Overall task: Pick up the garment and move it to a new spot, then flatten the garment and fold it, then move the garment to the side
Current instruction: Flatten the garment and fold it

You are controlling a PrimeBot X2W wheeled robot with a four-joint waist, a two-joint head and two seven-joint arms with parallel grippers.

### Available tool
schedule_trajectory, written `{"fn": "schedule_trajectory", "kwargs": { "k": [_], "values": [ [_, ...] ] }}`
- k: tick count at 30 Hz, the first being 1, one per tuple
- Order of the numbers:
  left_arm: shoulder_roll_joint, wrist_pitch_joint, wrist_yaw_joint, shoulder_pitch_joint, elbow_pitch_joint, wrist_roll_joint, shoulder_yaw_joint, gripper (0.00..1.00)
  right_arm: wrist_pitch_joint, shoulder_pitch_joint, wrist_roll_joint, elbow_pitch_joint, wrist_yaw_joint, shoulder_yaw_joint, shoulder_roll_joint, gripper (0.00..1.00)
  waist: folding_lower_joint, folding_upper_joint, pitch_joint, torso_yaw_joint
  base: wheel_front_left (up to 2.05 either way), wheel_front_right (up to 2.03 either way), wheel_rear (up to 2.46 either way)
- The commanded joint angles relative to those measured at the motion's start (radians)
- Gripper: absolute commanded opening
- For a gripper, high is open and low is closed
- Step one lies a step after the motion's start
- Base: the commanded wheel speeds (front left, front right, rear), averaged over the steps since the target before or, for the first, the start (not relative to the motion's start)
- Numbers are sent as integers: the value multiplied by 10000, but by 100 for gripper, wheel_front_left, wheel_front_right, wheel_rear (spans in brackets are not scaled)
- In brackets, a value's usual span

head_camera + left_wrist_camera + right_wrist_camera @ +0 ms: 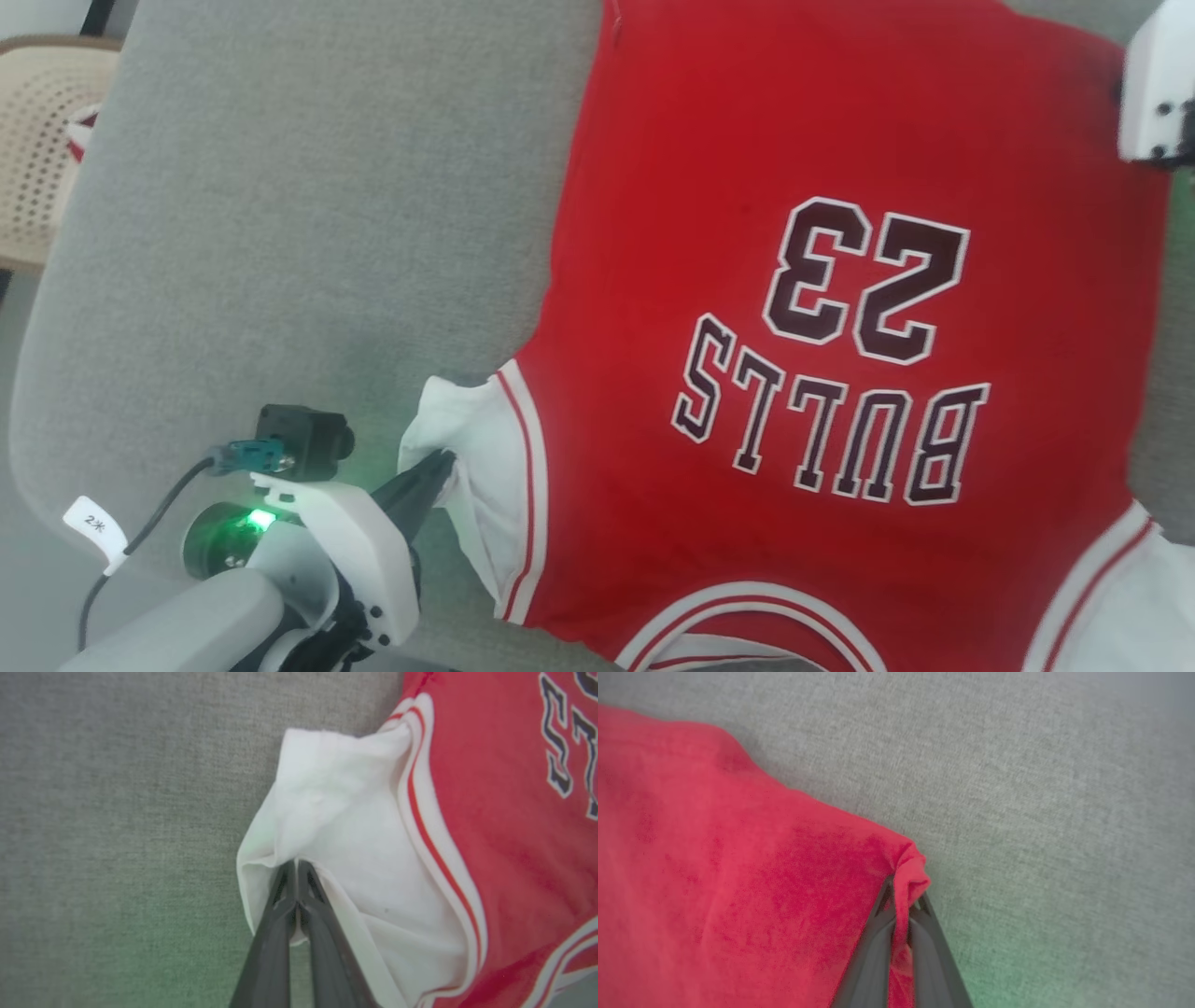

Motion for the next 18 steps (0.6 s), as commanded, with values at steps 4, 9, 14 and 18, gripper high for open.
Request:
{"fn": "schedule_trajectory", "kwargs": {
  "k": [4,9,14,18],
  "values": [
    [271,-66,109,185,190,-53,100,0,278,1289,940,-921,-12,1130,-365,0,0,0,-570,-735,0,0,0],
    [522,-14,156,243,31,-50,121,0,327,2336,1943,-2410,-15,1828,-1141,0,0,0,-899,-1286,0,0,0],
    [870,49,265,276,-158,25,138,0,364,4124,3050,-4466,-15,1998,-1993,0,0,0,-1274,-1970,0,0,0],
    [1072,150,332,285,-318,71,129,0,675,5897,3694,-5998,-14,1714,-2387,0,0,0,-1521,-2469,0,0,0]
  ]
}}
